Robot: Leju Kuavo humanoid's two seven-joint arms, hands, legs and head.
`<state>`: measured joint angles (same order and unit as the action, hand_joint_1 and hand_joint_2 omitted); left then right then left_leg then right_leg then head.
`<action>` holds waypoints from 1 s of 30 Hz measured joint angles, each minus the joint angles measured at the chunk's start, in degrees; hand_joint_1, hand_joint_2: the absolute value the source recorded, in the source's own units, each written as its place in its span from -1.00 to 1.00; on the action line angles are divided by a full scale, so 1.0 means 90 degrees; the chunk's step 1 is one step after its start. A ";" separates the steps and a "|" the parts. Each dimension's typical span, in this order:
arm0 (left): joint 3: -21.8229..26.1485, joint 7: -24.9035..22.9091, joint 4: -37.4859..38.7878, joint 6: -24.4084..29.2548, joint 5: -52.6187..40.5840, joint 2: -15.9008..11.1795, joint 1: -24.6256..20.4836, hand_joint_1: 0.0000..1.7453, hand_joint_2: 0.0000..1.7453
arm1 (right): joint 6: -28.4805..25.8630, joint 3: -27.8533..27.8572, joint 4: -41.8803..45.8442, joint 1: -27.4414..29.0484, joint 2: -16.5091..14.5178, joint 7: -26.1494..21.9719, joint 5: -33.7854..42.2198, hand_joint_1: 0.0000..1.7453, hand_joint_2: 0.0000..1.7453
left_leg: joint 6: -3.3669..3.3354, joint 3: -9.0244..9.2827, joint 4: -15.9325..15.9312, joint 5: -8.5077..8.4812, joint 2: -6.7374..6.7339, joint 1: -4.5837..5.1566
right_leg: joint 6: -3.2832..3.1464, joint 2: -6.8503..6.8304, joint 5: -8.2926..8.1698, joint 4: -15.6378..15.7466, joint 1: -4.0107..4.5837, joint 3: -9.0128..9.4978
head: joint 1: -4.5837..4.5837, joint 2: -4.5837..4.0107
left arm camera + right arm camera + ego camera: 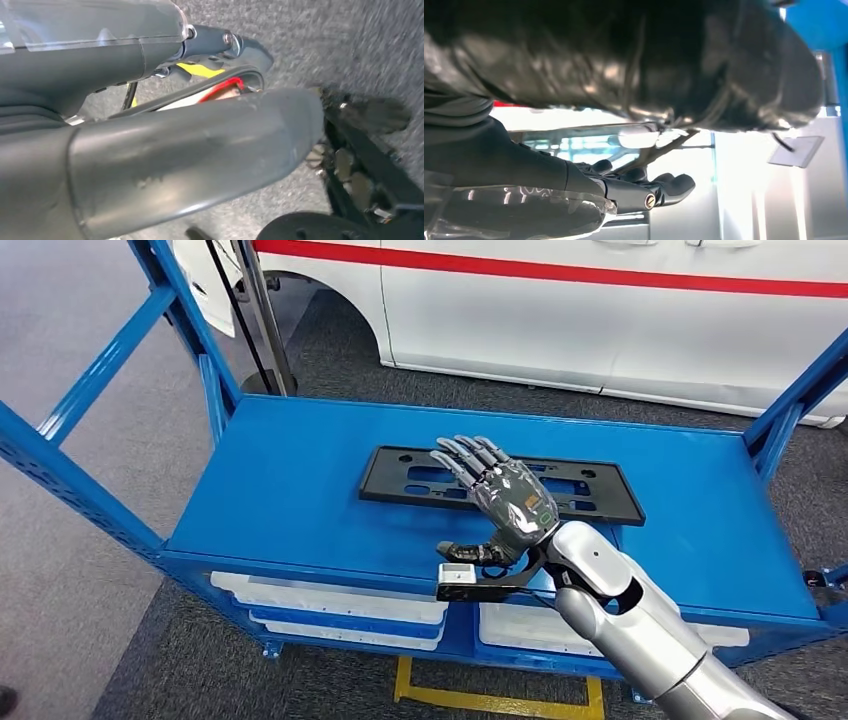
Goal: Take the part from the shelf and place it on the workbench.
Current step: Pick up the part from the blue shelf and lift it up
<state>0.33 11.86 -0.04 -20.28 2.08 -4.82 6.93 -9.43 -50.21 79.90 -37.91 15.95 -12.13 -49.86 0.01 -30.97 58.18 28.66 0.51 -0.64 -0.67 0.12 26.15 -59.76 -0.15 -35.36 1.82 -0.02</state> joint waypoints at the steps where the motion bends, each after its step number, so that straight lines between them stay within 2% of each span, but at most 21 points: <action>1: -0.0001 0.0000 0.0000 -0.0001 0.0000 -0.0003 -0.0002 -1.00 -1.00 | 0.0000 0.0000 -0.0001 -0.0001 -0.0004 0.0002 0.0001 -1.00 -1.00 | 0.0034 0.0012 0.0005 0.0026 -0.0008 -0.0004 | -0.0022 0.0005 0.0004 0.0031 -0.0015 0.0025 | 0.0000 0.0001; 3: -0.0004 0.0001 0.0000 -0.0001 0.0000 -0.0010 -0.0005 -1.00 -1.00 | 0.0000 0.0000 -0.0001 -0.0008 -0.0013 0.0006 0.0001 -1.00 -1.00 | 0.0100 -0.0091 0.0282 0.0196 -0.0019 -0.0011 | -0.0087 0.0003 0.0020 0.0099 -0.0057 0.0109 | 0.0003 0.0001; 6: -0.0008 0.0001 0.0000 0.0001 0.0000 -0.0013 -0.0003 -1.00 -1.00 | 0.0001 -0.0002 -0.0011 0.0004 -0.0038 0.0007 0.0001 -1.00 -1.00 | 0.0171 -0.0755 0.1477 0.0653 -0.0022 -0.0025 | -0.0158 -0.0013 0.0098 0.0120 -0.0057 0.0210 | 0.0009 0.0000; 7: -0.0009 0.0001 0.0000 0.0002 0.0000 -0.0013 0.0000 -1.00 -1.00 | 0.0002 -0.0005 -0.0018 0.0012 -0.0040 0.0007 0.0001 -1.00 -1.00 | 0.0184 -0.0940 0.1741 0.0674 -0.0022 -0.0027 | -0.0162 -0.0015 0.0131 0.0117 -0.0055 0.0244 | 0.0009 0.0000; 8: -0.0011 0.0001 0.0000 0.0002 0.0000 -0.0013 0.0004 -1.00 -1.00 | 0.0002 -0.0007 -0.0025 0.0017 -0.0040 0.0007 0.0001 -1.00 -1.00 | 0.0191 -0.1014 0.1770 0.0562 -0.0022 -0.0030 | -0.0157 -0.0014 0.0166 0.0114 -0.0055 0.0285 | 0.0009 0.0001; 9: -0.0013 0.0001 0.0000 0.0002 0.0000 -0.0013 0.0008 -1.00 -1.00 | 0.0003 -0.0009 -0.0030 0.0019 -0.0040 0.0007 0.0001 -1.00 -1.00 | 0.0188 -0.0956 0.1533 0.0320 -0.0023 -0.0033 | -0.0148 -0.0011 0.0207 0.0111 -0.0056 0.0341 | 0.0009 0.0001; 10: -0.0016 0.0001 0.0000 0.0002 0.0000 -0.0014 0.0012 -1.00 -1.00 | 0.0003 -0.0010 -0.0033 0.0019 -0.0042 0.0007 0.0001 -1.00 -1.00 | 0.0176 -0.0809 0.1116 0.0015 -0.0024 -0.0036 | -0.0134 -0.0009 0.0253 0.0109 -0.0057 0.0402 | 0.0009 0.0000; 11: -0.0018 0.0000 0.0000 0.0002 0.0000 -0.0014 0.0014 -1.00 -1.00 | 0.0003 -0.0010 -0.0035 0.0015 -0.0045 0.0008 0.0001 -1.00 -1.00 | 0.0157 -0.0647 0.0713 -0.0210 -0.0023 -0.0029 | -0.0112 -0.0006 0.0298 0.0109 -0.0050 0.0454 | 0.0008 0.0000; 12: -0.0020 -0.0001 0.0000 0.0002 0.0001 -0.0014 0.0014 -1.00 -1.00 | 0.0004 -0.0012 -0.0038 0.0009 -0.0049 0.0008 0.0001 -1.00 -1.00 | 0.0125 -0.0498 0.0366 -0.0346 -0.0022 -0.0017 | -0.0082 -0.0001 0.0334 0.0102 -0.0040 0.0484 | 0.0008 -0.0001; 13: -0.0021 -0.0002 0.0000 0.0002 0.0002 -0.0015 0.0014 -1.00 -1.00 | 0.0004 -0.0015 -0.0041 0.0004 -0.0054 0.0009 0.0001 -1.00 -1.00 | 0.0089 -0.0419 0.0180 -0.0375 -0.0021 -0.0003 | -0.0053 0.0002 0.0356 0.0100 -0.0031 0.0490 | 0.0007 -0.0001; 15: -0.0022 -0.0004 0.0000 0.0004 0.0012 -0.0016 0.0016 -1.00 -1.00 | 0.0005 -0.0026 -0.0051 -0.0001 -0.0057 0.0009 0.0001 -1.00 -1.00 | 0.0019 -0.0378 0.0085 -0.0308 -0.0019 0.0017 | 0.0005 0.0005 0.0373 0.0111 -0.0019 0.0480 | 0.0007 -0.0001; 17: -0.0026 -0.0003 0.0000 0.0006 0.0022 -0.0016 0.0029 -1.00 -1.00 | 0.0004 -0.0035 -0.0058 -0.0007 -0.0057 0.0010 0.0003 -1.00 -1.00 | -0.0052 -0.0330 0.0024 -0.0296 -0.0022 -0.0014 | 0.0061 -0.0004 0.0441 0.0063 -0.0019 0.0478 | 0.0006 -0.0001; 19: -0.0032 -0.0002 0.0000 0.0006 0.0030 -0.0015 0.0036 -1.00 -1.00 | 0.0004 -0.0036 -0.0072 -0.0014 -0.0057 0.0010 0.0009 -1.00 -1.00 | -0.0133 -0.0244 -0.0043 -0.0276 -0.0030 -0.0045 | 0.0105 -0.0007 0.0673 -0.0415 -0.0024 0.0257 | 0.0002 -0.0001; 21: -0.0034 -0.0001 0.0000 0.0005 0.0038 -0.0015 0.0030 -1.00 -1.00 | 0.0007 -0.0044 -0.0103 0.0013 -0.0057 0.0010 0.0013 -1.00 0.00 | -0.0186 -0.0183 -0.0053 -0.0229 -0.0035 -0.0043 | 0.0131 -0.0006 0.0944 -0.1252 -0.0035 -0.0232 | 0.0001 -0.0001; 22: -0.0035 -0.0001 0.0000 0.0005 0.0040 -0.0015 0.0028 -1.00 -1.00 | 0.0021 -0.0055 -0.0125 0.0034 -0.0057 0.0017 0.0015 -1.00 0.50 | -0.0195 -0.0149 -0.0051 -0.0203 -0.0033 -0.0042 | 0.0141 -0.0007 0.0975 -0.1558 -0.0045 -0.0453 | 0.0001 0.0000; 23: -0.0036 -0.0002 0.0000 0.0004 0.0043 -0.0015 0.0029 -1.00 -1.00 | 0.0064 -0.0069 -0.0150 0.0051 -0.0057 0.0040 0.0018 -1.00 1.00 | -0.0196 -0.0107 -0.0050 -0.0172 -0.0028 -0.0042 | 0.0147 -0.0008 0.0890 -0.1666 -0.0055 -0.0585 | 0.0001 0.0000; 24: -0.0038 -0.0002 0.0000 0.0004 0.0049 -0.0015 0.0032 -1.00 -1.00 | 0.0132 -0.0082 -0.0183 0.0060 -0.0057 0.0075 0.0021 -1.00 1.00 | -0.0186 -0.0056 -0.0047 -0.0135 -0.0021 -0.0042 | 0.0145 -0.0009 0.0681 -0.1530 -0.0064 -0.0597 | 0.0001 0.0000; 26: -0.0042 -0.0005 0.0000 0.0004 0.0070 -0.0014 0.0036 -1.00 -1.00 | 0.0271 -0.0098 -0.0286 0.0063 -0.0061 0.0139 0.0026 -1.00 1.00 | -0.0143 0.0043 -0.0038 -0.0047 -0.0005 -0.0044 | 0.0111 -0.0012 0.0133 -0.0775 -0.0070 -0.0353 | 0.0000 -0.0001; 27: -0.0044 -0.0005 0.0000 0.0002 0.0082 -0.0013 0.0032 -1.00 -1.00 | 0.0315 -0.0107 -0.0353 0.0062 -0.0070 0.0152 0.0025 -1.00 1.00 | -0.0108 0.0071 -0.0019 -0.0002 0.0001 -0.0032 | 0.0090 -0.0012 -0.0044 -0.0410 -0.0056 -0.0217 | -0.0001 0.0000; 28: -0.0045 -0.0006 0.0000 0.0002 0.0093 -0.0013 0.0027 -1.00 -1.00 | 0.0335 -0.0123 -0.0423 0.0062 -0.0086 0.0154 0.0022 -1.00 1.00 | -0.0072 0.0073 -0.0005 0.0029 0.0003 -0.0023 | 0.0070 -0.0009 -0.0118 -0.0175 -0.0047 -0.0131 | 0.0001 0.0001; 30: -0.0047 -0.0008 0.0000 0.0002 0.0106 -0.0018 0.0024 -1.00 -1.00 | 0.0361 -0.0173 -0.0560 0.0063 -0.0128 0.0153 0.0010 -1.00 1.00 | -0.0055 0.0059 0.0026 0.0069 0.0002 -0.0004 | 0.0061 0.0014 -0.0092 -0.0031 -0.0033 -0.0093 | 0.0001 0.0001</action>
<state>-0.09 11.79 -0.04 -20.26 3.03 -4.98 7.15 -6.18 -51.76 74.86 -37.35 14.80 -10.75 -49.77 -0.49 -30.44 58.41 29.28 0.53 -0.67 -0.13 0.25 25.32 -60.04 -0.45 -36.19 1.82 -0.01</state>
